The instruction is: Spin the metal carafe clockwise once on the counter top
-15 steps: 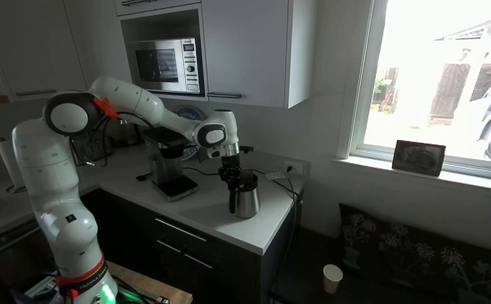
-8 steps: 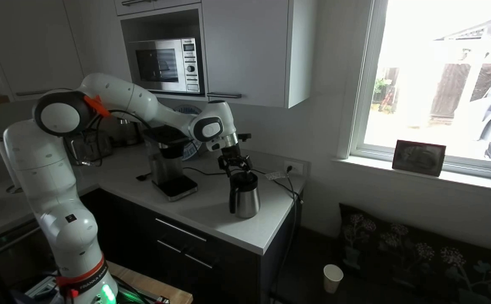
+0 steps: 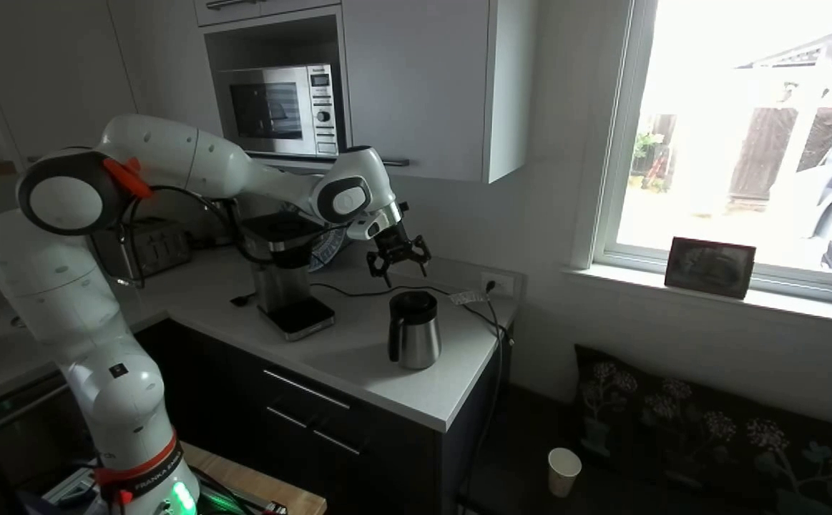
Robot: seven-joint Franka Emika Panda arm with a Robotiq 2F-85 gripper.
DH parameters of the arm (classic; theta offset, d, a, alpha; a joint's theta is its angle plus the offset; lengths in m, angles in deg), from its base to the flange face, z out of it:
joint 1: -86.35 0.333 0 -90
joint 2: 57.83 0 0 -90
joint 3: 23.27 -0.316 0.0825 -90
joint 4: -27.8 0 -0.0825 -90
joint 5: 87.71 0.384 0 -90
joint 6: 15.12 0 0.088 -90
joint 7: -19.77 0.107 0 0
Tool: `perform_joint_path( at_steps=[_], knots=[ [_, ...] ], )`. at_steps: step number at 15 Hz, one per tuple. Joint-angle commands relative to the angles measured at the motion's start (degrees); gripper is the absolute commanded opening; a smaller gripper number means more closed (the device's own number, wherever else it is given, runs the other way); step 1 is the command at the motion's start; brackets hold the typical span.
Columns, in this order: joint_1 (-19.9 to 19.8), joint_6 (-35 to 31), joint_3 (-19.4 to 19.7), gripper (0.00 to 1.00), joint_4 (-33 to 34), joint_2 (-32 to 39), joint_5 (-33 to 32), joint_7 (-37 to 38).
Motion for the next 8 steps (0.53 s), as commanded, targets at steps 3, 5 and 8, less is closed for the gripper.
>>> perform_joint_path(
  at_steps=[3, 5, 8],
  knots=[
    [-0.65, 3.55, 0.78, 1.00, 0.72, -2.60, 3.12, -22.18],
    [-0.75, 5.58, 0.94, 1.00, 1.51, -2.93, 3.89, -29.80],
    [-0.73, 9.24, 1.18, 1.00, 3.99, -2.60, 5.68, -41.13]
  ],
)
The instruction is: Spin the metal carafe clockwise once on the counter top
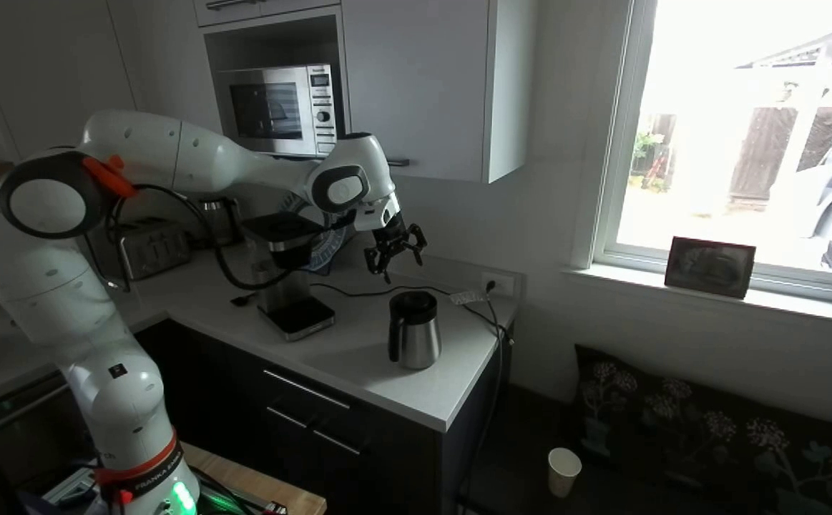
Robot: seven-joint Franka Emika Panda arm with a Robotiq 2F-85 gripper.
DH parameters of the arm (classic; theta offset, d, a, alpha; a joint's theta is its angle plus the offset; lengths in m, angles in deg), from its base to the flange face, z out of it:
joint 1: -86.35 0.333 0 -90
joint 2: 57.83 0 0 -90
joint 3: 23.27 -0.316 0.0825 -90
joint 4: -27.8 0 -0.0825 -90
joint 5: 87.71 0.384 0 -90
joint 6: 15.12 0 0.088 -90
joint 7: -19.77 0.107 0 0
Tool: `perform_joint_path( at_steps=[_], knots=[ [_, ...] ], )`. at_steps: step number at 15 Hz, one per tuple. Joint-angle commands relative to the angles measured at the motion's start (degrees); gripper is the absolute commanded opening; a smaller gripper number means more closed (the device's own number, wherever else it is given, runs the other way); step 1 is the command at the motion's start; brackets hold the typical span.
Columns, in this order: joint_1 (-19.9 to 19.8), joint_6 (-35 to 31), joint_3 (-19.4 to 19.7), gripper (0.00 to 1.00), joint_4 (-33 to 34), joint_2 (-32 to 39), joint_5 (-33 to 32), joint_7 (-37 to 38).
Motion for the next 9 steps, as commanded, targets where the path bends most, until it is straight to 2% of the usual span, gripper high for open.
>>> perform_joint_path(
  at_steps=[1, 2, 4, 8, 9],
  knots=[
    [-0.05, 4.66, 0.29, 1.00, 3.05, 0.26, 2.92, -13.46],
    [-1.03, 2.35, -0.85, 1.00, 1.63, 0.14, 1.50, -7.60],
    [-1.00, 3.30, -0.81, 1.00, 2.62, 0.16, 2.14, -11.33],
    [-0.98, 3.48, -0.80, 1.00, 2.81, 0.25, 2.21, -12.56],
    [-0.03, 1.62, -0.27, 1.00, 1.41, -1.63, 3.11, -20.85]
  ],
)
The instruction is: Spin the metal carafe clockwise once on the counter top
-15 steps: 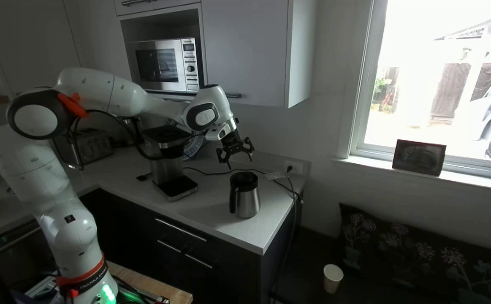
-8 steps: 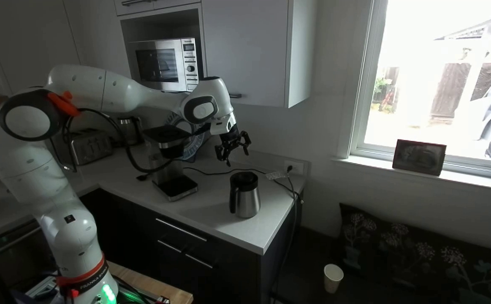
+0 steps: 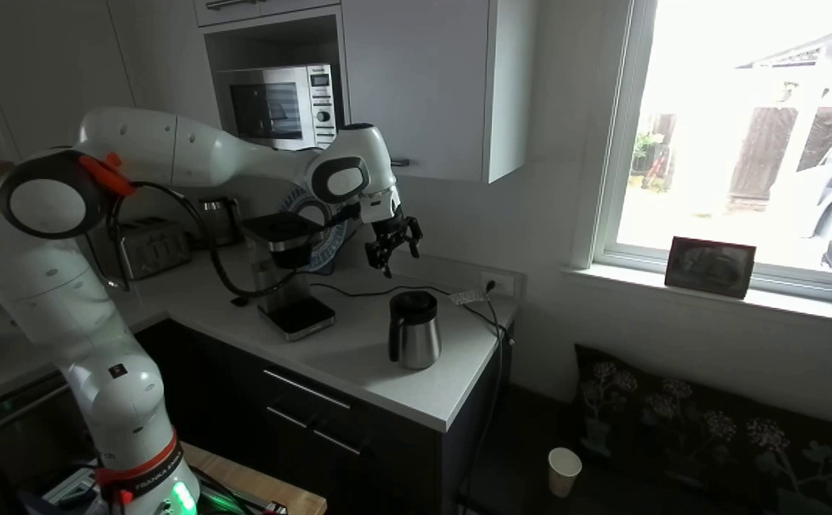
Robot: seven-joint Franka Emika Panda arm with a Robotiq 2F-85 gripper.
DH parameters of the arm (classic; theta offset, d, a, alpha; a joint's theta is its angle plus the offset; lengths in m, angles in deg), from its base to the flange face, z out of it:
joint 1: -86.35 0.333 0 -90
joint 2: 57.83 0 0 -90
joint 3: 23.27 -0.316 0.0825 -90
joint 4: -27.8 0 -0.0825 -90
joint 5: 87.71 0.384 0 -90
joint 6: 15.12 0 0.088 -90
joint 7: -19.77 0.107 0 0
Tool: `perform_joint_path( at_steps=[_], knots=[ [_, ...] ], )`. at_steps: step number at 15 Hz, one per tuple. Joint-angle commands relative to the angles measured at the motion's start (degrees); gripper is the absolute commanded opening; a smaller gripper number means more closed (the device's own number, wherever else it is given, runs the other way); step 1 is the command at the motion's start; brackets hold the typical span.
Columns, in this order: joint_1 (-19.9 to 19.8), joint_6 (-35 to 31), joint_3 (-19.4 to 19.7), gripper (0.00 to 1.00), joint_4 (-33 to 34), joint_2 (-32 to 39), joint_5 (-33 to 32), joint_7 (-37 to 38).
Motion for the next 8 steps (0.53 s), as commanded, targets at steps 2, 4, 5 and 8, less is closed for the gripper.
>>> perform_joint_path(
  at_steps=[2, 4, 5, 8],
  knots=[
    [-0.29, 0.52, -0.02, 1.00, -0.51, -2.53, 1.06, -15.35],
    [-0.42, 1.13, 1.03, 1.00, -0.55, -3.49, 3.18, -24.11],
    [-0.40, 1.48, 1.58, 1.00, -0.15, -3.56, 4.20, -28.33],
    [-0.42, 2.19, 3.46, 1.00, 0.74, -3.79, 7.88, -41.41]
  ],
)
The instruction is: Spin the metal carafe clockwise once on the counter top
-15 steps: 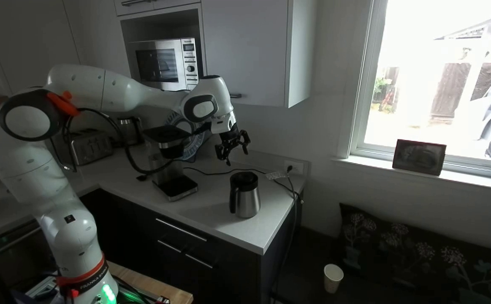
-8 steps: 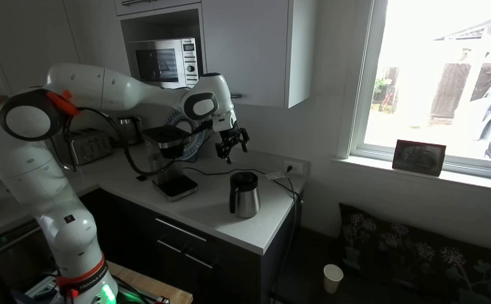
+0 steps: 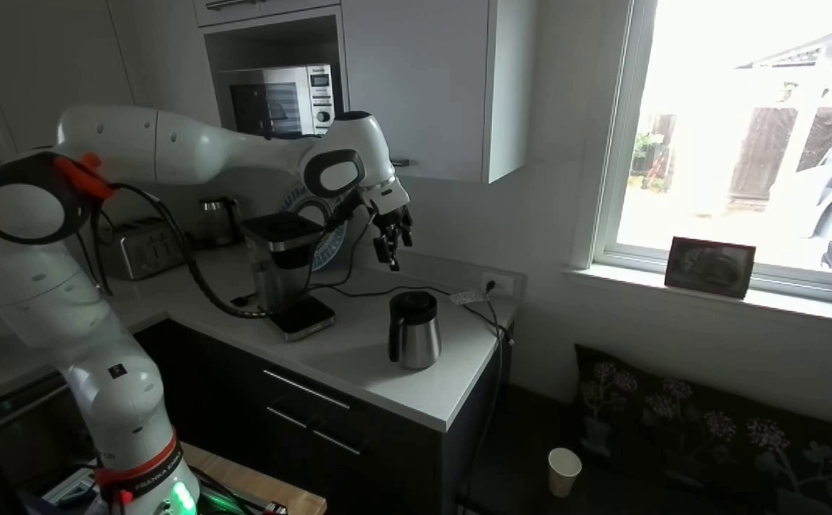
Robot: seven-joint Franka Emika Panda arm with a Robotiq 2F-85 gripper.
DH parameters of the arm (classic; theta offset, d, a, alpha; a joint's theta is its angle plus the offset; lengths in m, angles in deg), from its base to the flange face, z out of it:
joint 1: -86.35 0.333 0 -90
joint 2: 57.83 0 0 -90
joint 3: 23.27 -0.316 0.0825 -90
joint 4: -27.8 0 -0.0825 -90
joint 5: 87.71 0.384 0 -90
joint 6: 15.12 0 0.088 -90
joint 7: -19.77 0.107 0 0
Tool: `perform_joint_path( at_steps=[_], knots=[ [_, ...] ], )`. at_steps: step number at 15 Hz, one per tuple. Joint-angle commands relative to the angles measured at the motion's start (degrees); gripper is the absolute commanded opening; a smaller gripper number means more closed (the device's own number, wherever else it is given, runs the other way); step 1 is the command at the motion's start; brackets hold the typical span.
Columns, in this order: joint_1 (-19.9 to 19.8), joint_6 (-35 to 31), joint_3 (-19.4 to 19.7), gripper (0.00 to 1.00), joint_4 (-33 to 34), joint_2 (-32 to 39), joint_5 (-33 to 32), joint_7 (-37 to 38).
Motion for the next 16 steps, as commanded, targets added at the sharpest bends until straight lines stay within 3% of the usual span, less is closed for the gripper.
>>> perform_joint_path(
  at_steps=[1, 6, 14, 15, 16],
  knots=[
    [-0.37, 2.60, 1.86, 1.00, 0.90, -0.72, 5.19, -15.55],
    [-0.52, 8.21, 2.64, 1.00, 2.45, -0.41, 8.42, -33.52],
    [0.67, 16.82, 2.70, 1.00, 5.43, 0.60, 6.96, -57.34],
    [-0.15, 14.72, 2.04, 1.00, 4.34, 0.05, 7.07, -52.61],
    [-0.01, 15.13, 2.09, 1.00, 4.59, 0.12, 7.06, -54.58]
  ],
)
